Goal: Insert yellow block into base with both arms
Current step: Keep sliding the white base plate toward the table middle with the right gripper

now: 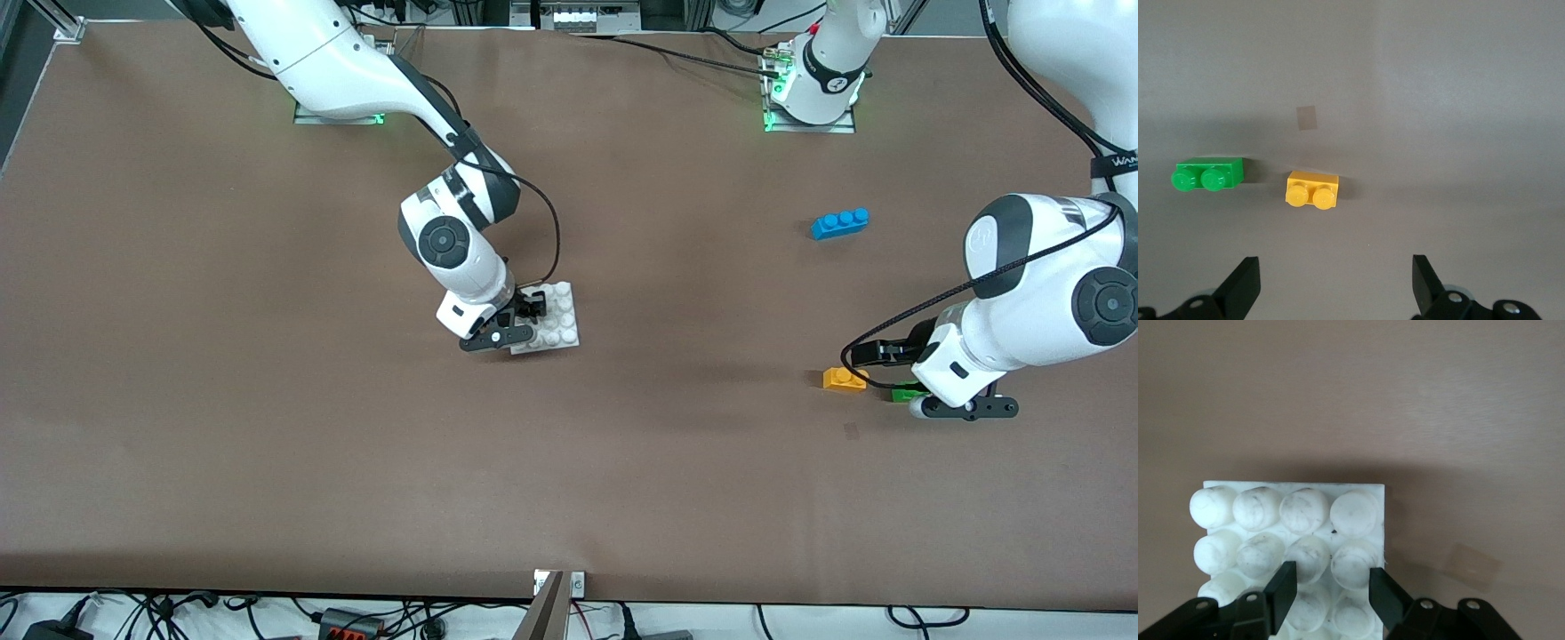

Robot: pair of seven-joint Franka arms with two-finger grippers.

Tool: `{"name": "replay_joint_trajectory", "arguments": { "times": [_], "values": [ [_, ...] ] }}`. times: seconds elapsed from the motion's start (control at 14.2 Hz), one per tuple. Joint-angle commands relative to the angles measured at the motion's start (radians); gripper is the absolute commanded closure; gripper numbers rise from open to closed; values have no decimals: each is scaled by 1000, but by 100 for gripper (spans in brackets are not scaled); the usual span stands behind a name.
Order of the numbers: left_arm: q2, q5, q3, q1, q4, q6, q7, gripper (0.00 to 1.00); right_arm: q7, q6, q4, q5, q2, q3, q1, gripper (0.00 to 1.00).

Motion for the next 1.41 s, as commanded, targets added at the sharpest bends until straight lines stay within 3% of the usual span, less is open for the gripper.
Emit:
{"name": "replay_joint_trajectory", "arguments": {
  "times": [0.0, 0.21, 0.42, 0.7, 0.85, 0.92, 0.99, 1.13, 1.34],
  "values": [
    [26, -11, 4, -4, 16, -5, 11, 0, 97, 13, 91, 13, 114, 18, 54, 49],
    [46, 74, 3, -7, 10, 122, 19, 0, 184, 21, 158, 13, 160, 18, 100, 49],
    [97, 74, 3, -1, 0, 211, 22, 0, 287, 21, 290, 10, 240, 18, 166, 49],
    [137, 70, 3, 25, -46, 307, 126, 0, 319, 15, 332, 10, 248, 18, 191, 48],
    [132, 71, 3, 24, -108, 383, 136, 0, 318, 5, 333, 5, 210, 16, 167, 38],
    [135, 71, 3, 24, -121, 393, 136, 0, 321, -25, 323, -2, 161, 13, 163, 26],
    [137, 71, 3, 22, -143, 416, 136, 0, 319, -83, 320, -4, 121, 10, 154, 23],
    [131, 77, 3, 24, -203, 469, 154, 0, 315, -244, 315, -7, 21, 8, 119, 6],
    [120, 77, 3, 25, -246, 470, 166, 0, 254, -567, 309, -10, -141, 2, 26, 0]
  ]
}}
